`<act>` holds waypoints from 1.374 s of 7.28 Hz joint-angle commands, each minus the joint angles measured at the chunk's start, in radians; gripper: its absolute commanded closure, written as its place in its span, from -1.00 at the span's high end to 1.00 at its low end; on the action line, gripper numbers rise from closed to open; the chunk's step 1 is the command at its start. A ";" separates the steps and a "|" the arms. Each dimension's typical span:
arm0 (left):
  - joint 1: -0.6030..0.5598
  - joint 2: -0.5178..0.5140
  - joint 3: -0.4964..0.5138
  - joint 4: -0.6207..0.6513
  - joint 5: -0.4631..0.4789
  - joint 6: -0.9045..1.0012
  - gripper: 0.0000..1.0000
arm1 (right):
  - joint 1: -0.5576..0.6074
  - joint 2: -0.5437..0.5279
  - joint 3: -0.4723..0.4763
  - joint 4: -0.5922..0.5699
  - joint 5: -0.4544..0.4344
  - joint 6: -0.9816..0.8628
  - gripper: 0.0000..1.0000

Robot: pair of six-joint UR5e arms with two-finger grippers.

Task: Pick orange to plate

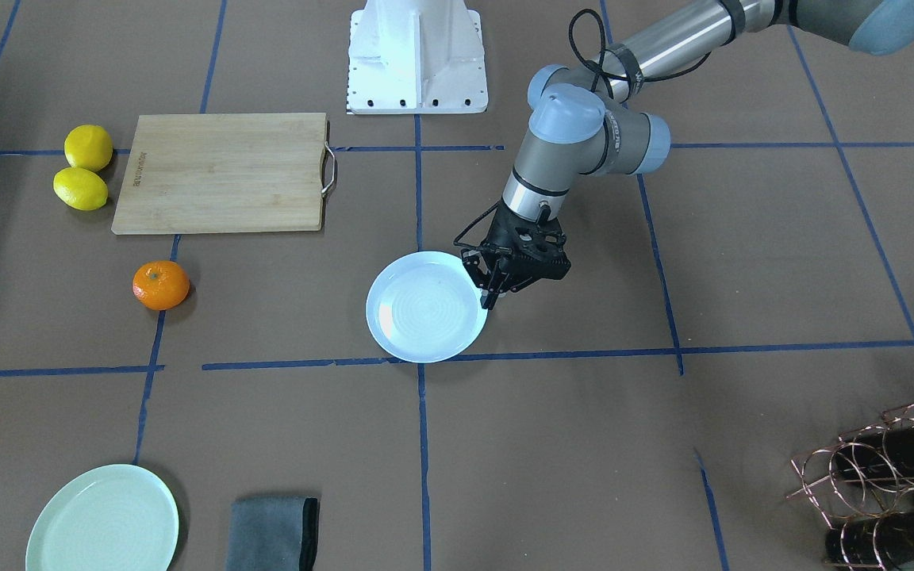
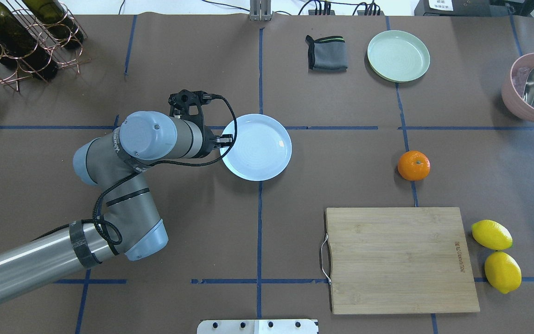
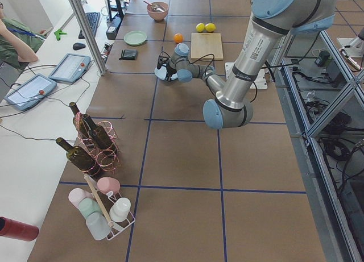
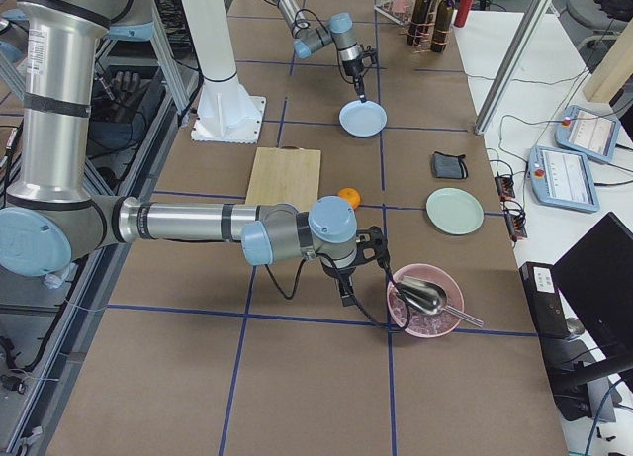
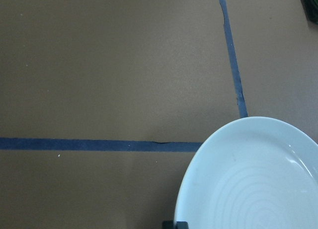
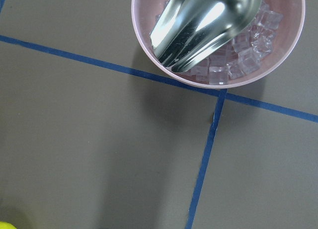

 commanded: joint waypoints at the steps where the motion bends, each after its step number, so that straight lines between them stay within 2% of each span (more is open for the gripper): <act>1: 0.019 -0.002 0.016 -0.023 0.006 -0.001 -1.00 | 0.000 0.000 -0.002 0.000 0.000 0.000 1.00; 2: 0.021 -0.002 0.016 -0.025 0.006 -0.003 -0.89 | 0.000 0.000 -0.002 0.000 0.000 0.000 1.00; 3: 0.024 -0.002 0.016 -0.023 0.006 -0.001 0.00 | 0.000 0.000 0.000 0.000 0.000 0.000 1.00; 4: 0.026 0.000 0.010 -0.023 0.004 0.008 0.99 | 0.001 0.000 0.001 0.000 0.000 0.003 1.00; 5: 0.023 0.001 0.001 -0.016 -0.006 0.011 1.00 | 0.000 0.000 0.006 0.000 0.000 0.015 1.00; 6: -0.009 0.014 -0.049 0.018 -0.056 0.067 1.00 | 0.000 0.000 0.009 0.021 0.002 0.044 1.00; 7: -0.069 0.070 -0.171 0.146 -0.156 0.172 1.00 | -0.002 -0.009 0.008 0.123 -0.001 0.043 1.00; 8: -0.136 0.145 -0.340 0.302 -0.202 0.324 1.00 | -0.017 -0.035 0.006 0.237 -0.003 0.044 1.00; 9: -0.258 0.193 -0.428 0.404 -0.285 0.492 1.00 | -0.037 -0.035 0.003 0.254 -0.003 0.063 1.00; 10: -0.375 0.277 -0.451 0.423 -0.378 0.696 1.00 | -0.044 -0.035 0.003 0.268 0.002 0.107 1.00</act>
